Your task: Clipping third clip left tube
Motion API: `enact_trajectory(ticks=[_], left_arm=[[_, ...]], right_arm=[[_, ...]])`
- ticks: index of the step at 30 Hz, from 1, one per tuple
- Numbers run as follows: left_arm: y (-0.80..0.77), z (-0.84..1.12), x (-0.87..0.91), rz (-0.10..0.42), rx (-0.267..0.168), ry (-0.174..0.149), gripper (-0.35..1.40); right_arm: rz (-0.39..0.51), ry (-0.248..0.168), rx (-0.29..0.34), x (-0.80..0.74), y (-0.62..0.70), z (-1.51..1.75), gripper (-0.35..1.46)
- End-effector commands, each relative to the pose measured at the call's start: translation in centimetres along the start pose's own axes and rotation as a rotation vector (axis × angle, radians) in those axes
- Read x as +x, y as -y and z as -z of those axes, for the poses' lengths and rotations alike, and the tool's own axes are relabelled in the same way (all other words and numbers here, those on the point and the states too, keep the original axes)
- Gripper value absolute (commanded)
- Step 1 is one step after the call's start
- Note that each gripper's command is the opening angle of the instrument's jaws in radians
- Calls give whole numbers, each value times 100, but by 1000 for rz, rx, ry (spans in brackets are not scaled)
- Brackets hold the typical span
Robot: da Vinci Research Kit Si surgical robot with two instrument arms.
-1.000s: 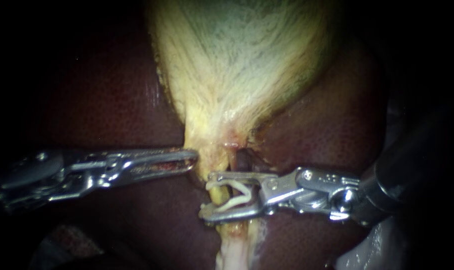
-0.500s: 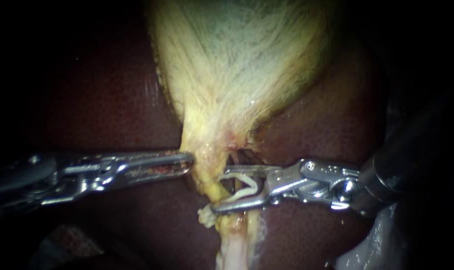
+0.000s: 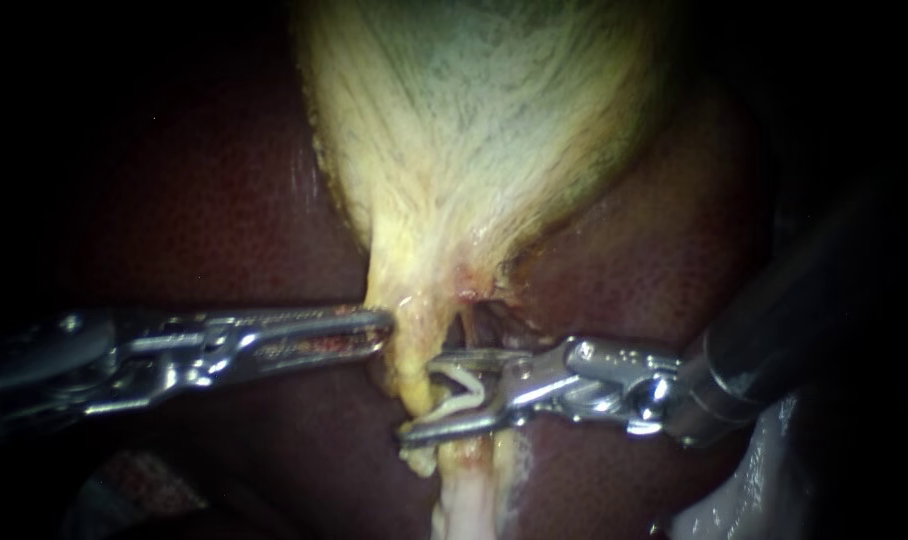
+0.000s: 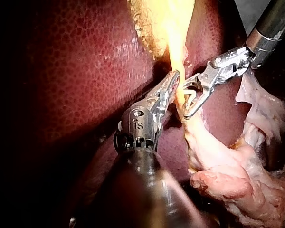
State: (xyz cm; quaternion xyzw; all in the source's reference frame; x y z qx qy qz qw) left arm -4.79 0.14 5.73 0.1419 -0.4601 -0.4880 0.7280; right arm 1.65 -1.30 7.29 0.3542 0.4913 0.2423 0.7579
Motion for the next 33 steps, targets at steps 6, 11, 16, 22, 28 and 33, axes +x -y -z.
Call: enact_trajectory(ticks=[6, 11, 16, 22, 28, 33], left_arm=[[-3, -7, 0, 0, -2, 0, -35], [-2, -10, 1, 0, -4, 1, -35], [-2, -11, 1, 0, -4, 1, -35], [-1, -12, 1, 0, -8, 2, -35], [0, -13, 2, 0, -9, 3, -35], [0, -14, 2, 0, -7, 2, -35]], right_arm=[[1, 10, 27, 5, 11, -1, 60], [-1, 16, 38, 14, 13, 2, 60], [-6, 15, 60, 32, 12, 11, 60], [-19, 8, 77, 63, 10, 28, 55], [-3, -8, 65, 83, 9, 39, 53], [-4, -11, 65, 85, 8, 38, 49]])
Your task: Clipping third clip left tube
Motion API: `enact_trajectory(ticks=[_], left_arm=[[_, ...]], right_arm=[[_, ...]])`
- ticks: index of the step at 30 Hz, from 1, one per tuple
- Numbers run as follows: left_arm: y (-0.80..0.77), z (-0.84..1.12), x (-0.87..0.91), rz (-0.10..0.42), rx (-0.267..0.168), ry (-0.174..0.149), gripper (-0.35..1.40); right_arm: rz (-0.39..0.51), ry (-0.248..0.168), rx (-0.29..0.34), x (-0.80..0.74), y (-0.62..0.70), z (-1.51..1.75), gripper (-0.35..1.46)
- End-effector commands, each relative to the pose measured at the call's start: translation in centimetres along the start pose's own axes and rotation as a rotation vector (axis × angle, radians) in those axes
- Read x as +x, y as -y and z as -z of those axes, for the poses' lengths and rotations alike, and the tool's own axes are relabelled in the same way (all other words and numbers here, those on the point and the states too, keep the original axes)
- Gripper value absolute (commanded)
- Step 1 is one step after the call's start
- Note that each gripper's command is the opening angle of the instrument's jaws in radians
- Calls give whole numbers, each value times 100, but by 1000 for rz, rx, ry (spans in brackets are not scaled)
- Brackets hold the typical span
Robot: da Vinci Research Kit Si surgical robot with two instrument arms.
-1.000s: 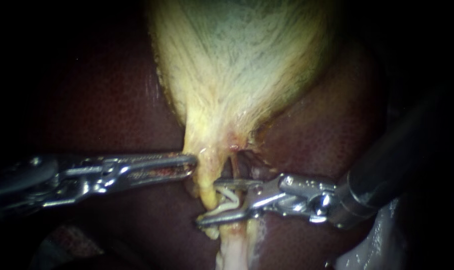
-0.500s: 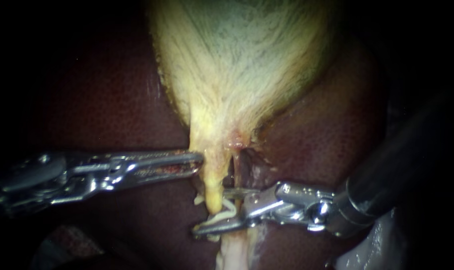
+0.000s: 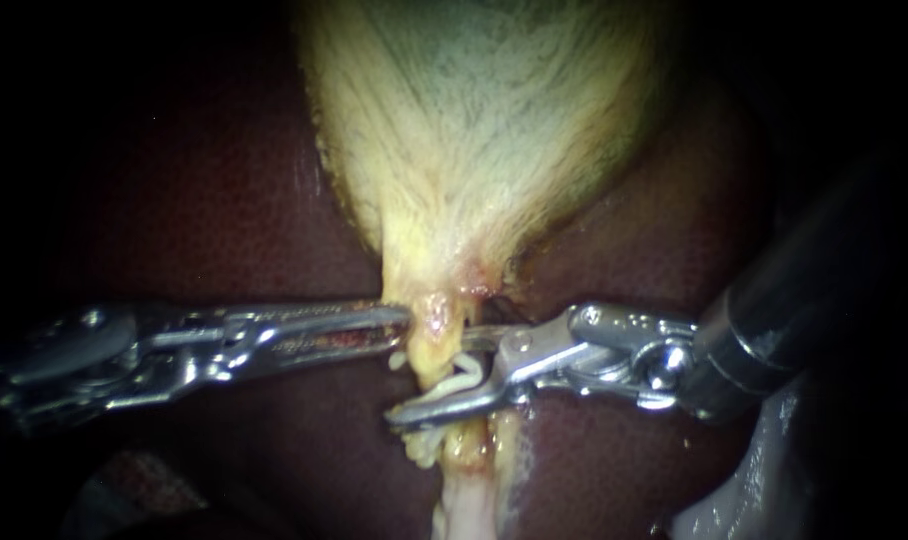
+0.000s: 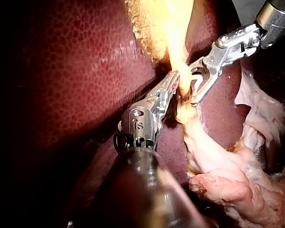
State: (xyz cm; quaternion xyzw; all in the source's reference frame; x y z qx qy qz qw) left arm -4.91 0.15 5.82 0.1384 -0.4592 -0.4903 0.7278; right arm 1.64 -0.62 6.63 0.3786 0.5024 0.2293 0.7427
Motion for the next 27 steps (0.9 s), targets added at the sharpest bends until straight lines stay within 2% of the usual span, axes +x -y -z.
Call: enact_trajectory(ticks=[1, 6, 8, 10, 12, 17, 27], left_arm=[[0, 0, 0, 0, 1, -1, -35], [0, -1, 0, 0, 1, -1, -35], [1, -1, 0, 0, 1, -1, -35], [1, -1, 0, 0, 1, 0, -35], [1, -1, 0, 0, 1, 0, -35], [1, -2, 0, -6, 0, 0, -35], [2, -3, 0, -6, 0, 0, -35]], right_arm=[[0, -1, -1, -1, -1, -2, 49], [0, -2, -5, -1, -3, -3, 39], [0, -3, -8, -1, -5, -2, 29], [-7, -4, -10, -1, -8, 1, -12], [-19, -5, -11, -3, -11, 4, -35], [-24, -6, -15, -5, -16, 6, -35], [-28, -6, -15, -7, -16, 3, -35]])
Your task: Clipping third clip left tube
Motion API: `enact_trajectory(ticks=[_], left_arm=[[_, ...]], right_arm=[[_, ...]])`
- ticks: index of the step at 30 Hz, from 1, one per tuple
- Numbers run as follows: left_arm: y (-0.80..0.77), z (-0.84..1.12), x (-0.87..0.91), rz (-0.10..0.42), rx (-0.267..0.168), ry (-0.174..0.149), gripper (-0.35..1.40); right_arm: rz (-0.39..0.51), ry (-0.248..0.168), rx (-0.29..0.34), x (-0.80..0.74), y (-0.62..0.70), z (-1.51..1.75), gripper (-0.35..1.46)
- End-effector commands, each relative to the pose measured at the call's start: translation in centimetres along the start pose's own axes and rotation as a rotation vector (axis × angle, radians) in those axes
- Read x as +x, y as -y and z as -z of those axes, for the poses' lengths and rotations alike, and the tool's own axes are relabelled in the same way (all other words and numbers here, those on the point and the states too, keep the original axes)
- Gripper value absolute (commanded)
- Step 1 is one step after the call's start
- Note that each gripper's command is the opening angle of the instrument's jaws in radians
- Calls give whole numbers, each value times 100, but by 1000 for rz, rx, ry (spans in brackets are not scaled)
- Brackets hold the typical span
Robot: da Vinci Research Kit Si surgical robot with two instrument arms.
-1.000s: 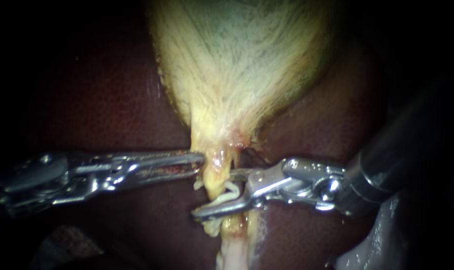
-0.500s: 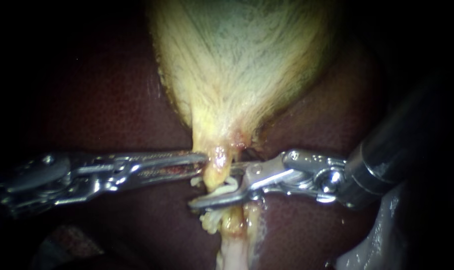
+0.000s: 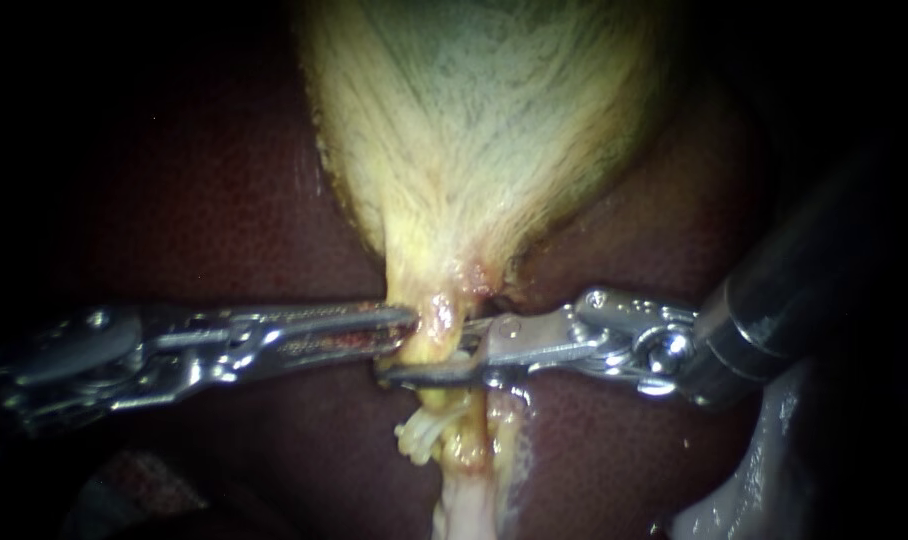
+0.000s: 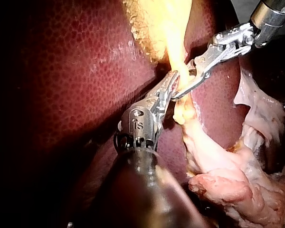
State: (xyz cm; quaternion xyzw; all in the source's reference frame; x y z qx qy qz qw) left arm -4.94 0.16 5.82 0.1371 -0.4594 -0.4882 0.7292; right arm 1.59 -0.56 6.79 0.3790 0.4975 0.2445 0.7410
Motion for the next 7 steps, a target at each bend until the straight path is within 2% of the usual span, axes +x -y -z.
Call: enact_trajectory(ticks=[1, 7], left_arm=[[0, 0, 0, 0, 0, 0, -35], [1, 0, 0, 0, 0, 0, -35]], right_arm=[[0, 0, 0, 0, 0, 0, -35], [-4, 1, 1, -2, 1, -1, -35]])
